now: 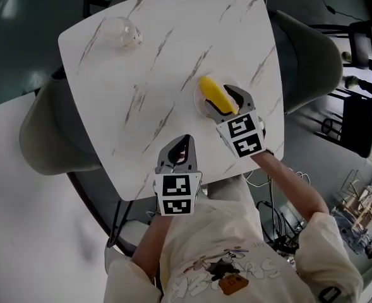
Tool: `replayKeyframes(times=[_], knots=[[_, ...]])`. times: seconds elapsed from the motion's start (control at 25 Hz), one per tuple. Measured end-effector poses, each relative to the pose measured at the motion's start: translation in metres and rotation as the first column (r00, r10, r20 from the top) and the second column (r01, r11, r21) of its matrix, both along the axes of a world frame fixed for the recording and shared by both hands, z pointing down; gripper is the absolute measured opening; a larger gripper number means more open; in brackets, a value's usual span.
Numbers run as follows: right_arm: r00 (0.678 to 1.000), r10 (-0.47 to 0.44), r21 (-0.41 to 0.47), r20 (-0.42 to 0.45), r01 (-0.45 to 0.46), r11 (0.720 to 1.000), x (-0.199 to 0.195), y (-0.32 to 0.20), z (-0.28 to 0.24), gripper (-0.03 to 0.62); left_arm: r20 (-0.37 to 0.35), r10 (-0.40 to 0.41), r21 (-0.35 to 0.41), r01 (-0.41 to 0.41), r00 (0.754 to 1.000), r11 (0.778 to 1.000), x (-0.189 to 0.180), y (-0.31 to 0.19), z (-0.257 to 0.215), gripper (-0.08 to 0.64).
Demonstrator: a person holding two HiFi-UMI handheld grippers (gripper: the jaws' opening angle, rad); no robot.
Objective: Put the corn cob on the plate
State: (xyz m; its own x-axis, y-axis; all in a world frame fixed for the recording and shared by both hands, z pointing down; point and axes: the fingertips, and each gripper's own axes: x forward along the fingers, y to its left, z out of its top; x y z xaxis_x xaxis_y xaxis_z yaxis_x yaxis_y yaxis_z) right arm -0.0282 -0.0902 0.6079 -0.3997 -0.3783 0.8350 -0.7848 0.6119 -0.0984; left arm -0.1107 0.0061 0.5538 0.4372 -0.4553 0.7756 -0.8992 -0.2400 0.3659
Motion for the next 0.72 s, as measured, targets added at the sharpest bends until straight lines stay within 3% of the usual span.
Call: replayKeyframes(times=[0.48, 0.68, 0.72], knots=[[0.996, 0.012, 0.062, 0.088, -0.017, 0.998, 0.052, 0.05, -0.049, 0.242, 0.032, 0.026, 0.1, -0.029, 0.999, 0.995, 0.025, 0.02, -0.052, 0.009], [0.992, -0.012, 0.043, 0.122, 0.007, 0.999, 0.074, 0.092, -0.057, 0.241, 0.063, 0.065, 0.143, -0.074, 0.996, 0.987, 0.044, 0.032, -0.076, 0.009], [0.992, -0.015, 0.048, 0.123, 0.009, 0.999, 0.079, 0.1, -0.06, 0.196, 0.067, 0.078, 0.148, -0.087, 0.995, 0.985, 0.049, 0.036, -0.08, 0.009]])
